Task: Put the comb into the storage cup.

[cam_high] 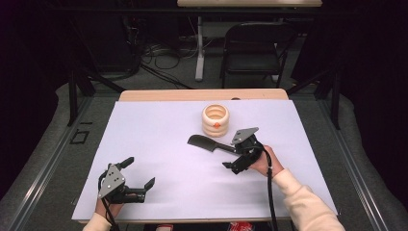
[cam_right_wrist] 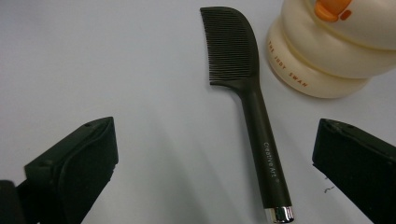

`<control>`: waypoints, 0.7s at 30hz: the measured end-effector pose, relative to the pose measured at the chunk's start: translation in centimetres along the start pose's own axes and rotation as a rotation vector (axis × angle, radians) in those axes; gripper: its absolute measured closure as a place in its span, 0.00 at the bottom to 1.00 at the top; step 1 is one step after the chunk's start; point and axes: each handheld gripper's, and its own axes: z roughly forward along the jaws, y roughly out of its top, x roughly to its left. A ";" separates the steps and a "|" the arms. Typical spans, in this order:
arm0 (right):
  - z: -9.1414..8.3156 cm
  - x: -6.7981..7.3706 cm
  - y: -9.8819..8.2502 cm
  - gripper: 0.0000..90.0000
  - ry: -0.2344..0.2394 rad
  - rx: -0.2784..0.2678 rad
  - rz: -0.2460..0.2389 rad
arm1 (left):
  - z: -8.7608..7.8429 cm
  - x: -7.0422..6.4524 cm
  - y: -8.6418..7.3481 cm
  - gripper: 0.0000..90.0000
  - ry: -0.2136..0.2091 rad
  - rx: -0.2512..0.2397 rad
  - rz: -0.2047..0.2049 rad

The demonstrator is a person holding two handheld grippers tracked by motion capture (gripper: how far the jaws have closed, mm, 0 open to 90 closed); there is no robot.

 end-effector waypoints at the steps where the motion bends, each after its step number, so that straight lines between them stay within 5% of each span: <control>1: 0.0 -0.1 0.0 0.00 -0.001 0.008 -0.002 | 0.0 0.0 0.0 0.00 0.000 0.001 -0.001; 21: 1.0 -1.6 1.1 0.00 0.010 0.084 -0.012 | 0.1 -0.1 0.0 0.00 -0.004 0.003 -0.002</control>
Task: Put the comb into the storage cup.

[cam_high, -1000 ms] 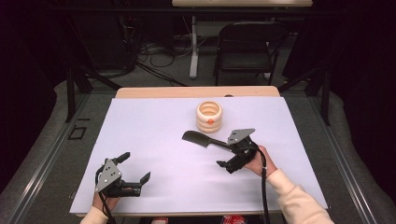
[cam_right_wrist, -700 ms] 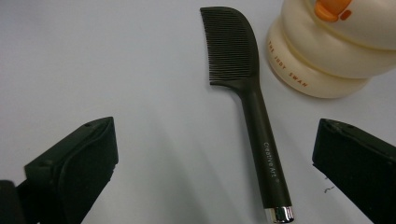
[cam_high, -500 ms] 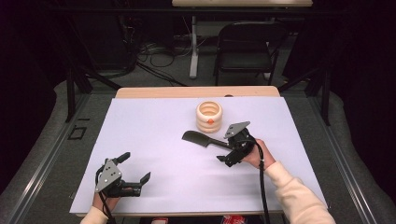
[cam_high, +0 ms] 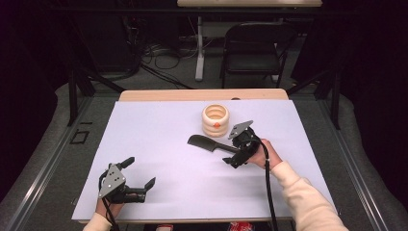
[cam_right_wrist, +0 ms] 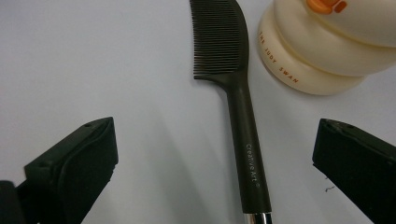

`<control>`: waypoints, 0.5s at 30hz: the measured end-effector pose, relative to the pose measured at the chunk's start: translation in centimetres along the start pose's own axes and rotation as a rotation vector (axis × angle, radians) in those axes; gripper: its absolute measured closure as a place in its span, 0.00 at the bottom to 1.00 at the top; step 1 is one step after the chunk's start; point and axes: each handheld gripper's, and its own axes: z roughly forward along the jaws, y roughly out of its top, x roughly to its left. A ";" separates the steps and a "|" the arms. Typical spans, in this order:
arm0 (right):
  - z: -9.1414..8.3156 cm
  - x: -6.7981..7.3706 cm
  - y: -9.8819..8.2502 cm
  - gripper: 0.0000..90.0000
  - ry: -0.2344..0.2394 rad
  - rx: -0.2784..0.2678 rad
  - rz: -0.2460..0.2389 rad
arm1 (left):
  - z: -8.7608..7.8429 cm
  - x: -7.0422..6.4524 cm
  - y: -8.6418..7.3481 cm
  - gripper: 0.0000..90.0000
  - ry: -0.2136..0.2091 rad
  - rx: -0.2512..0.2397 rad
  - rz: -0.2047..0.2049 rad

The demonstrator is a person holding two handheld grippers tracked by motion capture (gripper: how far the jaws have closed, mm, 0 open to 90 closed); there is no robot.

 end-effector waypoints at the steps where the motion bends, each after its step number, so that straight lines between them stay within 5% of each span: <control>1: 0.1 -0.1 0.1 0.00 0.002 0.005 -0.009 | 0.0 0.0 0.0 0.00 -0.001 0.000 0.000; 15: 1.4 -0.3 1.0 0.00 0.002 0.094 -0.032 | 0.0 0.0 -0.1 0.00 -0.005 0.005 -0.001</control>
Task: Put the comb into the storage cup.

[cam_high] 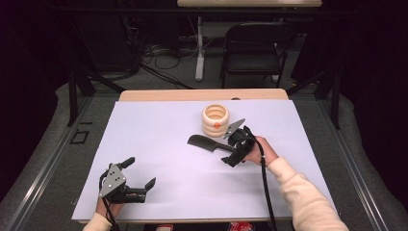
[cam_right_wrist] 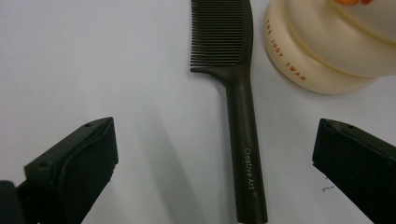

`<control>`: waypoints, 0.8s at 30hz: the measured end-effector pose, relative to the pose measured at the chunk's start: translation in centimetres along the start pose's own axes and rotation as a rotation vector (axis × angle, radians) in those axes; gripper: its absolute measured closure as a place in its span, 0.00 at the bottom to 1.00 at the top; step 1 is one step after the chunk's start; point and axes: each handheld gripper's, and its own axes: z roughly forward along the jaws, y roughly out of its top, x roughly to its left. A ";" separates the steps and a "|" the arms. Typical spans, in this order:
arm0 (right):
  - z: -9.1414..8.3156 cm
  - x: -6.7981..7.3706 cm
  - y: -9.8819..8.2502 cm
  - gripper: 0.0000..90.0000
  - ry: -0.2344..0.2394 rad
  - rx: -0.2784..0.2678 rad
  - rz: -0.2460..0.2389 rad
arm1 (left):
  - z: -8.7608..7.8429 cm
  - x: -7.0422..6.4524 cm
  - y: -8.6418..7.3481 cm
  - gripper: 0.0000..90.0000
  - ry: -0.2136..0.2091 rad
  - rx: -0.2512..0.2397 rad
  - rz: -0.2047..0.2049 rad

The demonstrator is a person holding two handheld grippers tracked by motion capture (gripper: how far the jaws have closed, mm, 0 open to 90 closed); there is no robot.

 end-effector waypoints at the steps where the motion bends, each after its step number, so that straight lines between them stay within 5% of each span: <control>1: 0.2 0.0 0.1 0.00 0.001 0.000 -0.002 | 0.0 0.0 0.0 0.00 0.001 -0.002 -0.001; 12: 1.2 -0.6 1.3 0.02 -0.008 0.046 -0.031 | 0.0 0.0 0.0 0.00 -0.002 0.001 0.000; 24: 2.2 -0.8 2.4 0.36 -0.054 0.122 -0.067 | 0.0 0.0 0.0 0.00 0.000 0.005 0.004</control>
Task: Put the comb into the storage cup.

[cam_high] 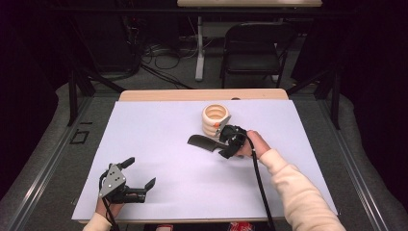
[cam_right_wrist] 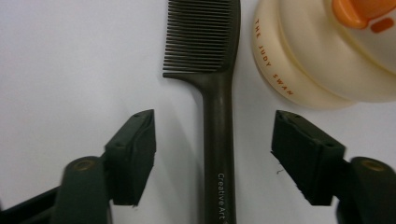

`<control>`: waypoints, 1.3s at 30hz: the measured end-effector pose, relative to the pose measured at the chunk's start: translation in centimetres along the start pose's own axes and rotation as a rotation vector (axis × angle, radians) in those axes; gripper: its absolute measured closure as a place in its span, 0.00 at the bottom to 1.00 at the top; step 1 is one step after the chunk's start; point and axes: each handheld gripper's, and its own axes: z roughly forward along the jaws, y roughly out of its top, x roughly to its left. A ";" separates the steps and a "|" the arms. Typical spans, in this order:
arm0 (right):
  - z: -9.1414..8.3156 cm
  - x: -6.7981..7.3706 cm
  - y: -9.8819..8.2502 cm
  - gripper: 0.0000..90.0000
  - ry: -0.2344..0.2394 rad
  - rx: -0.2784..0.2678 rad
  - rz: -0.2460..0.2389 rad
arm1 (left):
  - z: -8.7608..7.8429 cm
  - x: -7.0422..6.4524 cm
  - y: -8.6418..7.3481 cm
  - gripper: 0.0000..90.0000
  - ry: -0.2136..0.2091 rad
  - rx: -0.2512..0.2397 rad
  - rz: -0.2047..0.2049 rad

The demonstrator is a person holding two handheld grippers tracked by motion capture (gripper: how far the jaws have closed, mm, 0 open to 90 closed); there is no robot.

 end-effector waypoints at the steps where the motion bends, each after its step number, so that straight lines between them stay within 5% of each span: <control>1: 0.1 0.0 0.1 0.39 0.001 0.003 -0.002 | 0.0 0.0 0.0 0.00 -0.001 0.000 -0.003; 15: 1.8 -0.1 1.5 0.72 -0.015 0.125 -0.021 | 0.2 -0.1 0.0 0.00 -0.007 0.011 -0.003; 24: 2.5 -0.3 1.9 0.75 0.002 0.156 -0.016 | 0.2 -0.1 -0.1 0.00 -0.007 0.012 -0.006; 39: 3.0 0.1 2.2 0.80 -0.035 0.185 -0.026 | 0.1 -0.1 0.0 0.00 -0.004 0.012 0.000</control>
